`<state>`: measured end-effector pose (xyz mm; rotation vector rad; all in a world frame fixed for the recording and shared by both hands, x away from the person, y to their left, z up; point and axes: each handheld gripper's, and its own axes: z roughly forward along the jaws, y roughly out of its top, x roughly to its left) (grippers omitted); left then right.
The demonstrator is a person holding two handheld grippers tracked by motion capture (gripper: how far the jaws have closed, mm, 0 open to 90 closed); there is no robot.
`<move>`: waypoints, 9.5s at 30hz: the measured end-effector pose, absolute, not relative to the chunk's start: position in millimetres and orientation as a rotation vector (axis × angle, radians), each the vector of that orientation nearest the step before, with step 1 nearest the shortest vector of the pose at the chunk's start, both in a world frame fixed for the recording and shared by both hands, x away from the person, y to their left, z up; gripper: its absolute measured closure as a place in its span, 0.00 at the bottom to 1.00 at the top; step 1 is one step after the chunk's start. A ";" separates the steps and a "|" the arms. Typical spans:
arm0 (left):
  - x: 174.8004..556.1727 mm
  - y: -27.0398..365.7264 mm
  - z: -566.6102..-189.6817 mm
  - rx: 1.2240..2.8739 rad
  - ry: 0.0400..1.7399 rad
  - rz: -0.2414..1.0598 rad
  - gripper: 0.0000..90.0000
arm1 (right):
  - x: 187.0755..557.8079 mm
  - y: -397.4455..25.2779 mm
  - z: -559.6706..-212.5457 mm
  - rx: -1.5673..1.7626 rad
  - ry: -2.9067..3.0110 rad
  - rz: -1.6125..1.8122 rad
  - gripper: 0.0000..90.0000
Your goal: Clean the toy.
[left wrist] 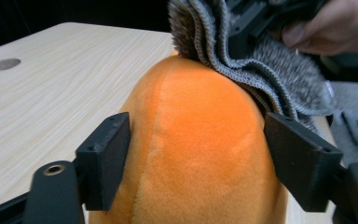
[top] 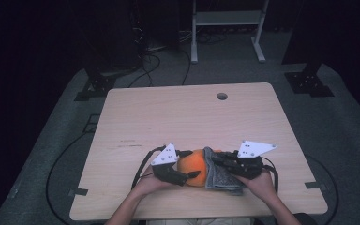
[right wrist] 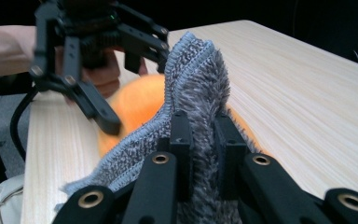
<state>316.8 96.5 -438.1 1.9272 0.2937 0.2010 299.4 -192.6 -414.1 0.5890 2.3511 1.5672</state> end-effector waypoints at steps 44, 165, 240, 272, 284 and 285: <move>322.2 112.3 -445.0 1.981 0.305 0.244 0.40 | 318.7 -207.6 -421.4 0.757 2.301 1.643 0.88; 321.6 89.0 -430.5 1.931 0.387 0.205 0.45 | 306.3 -215.2 -409.9 0.730 2.238 1.672 0.88; 327.4 93.3 -434.9 1.928 0.457 0.100 0.14 | 298.0 -194.5 -409.9 0.602 2.329 1.670 0.88; 307.8 79.6 -431.4 2.014 0.243 0.431 0.17 | 302.3 -185.9 -412.0 0.650 2.266 1.663 0.88; 316.4 87.0 -427.1 1.884 0.492 0.356 0.47 | 302.1 -203.3 -405.4 0.737 2.212 1.660 0.88; 316.7 87.7 -426.9 1.868 0.513 0.340 0.48 | 300.0 -201.8 -403.6 0.718 2.209 1.680 0.88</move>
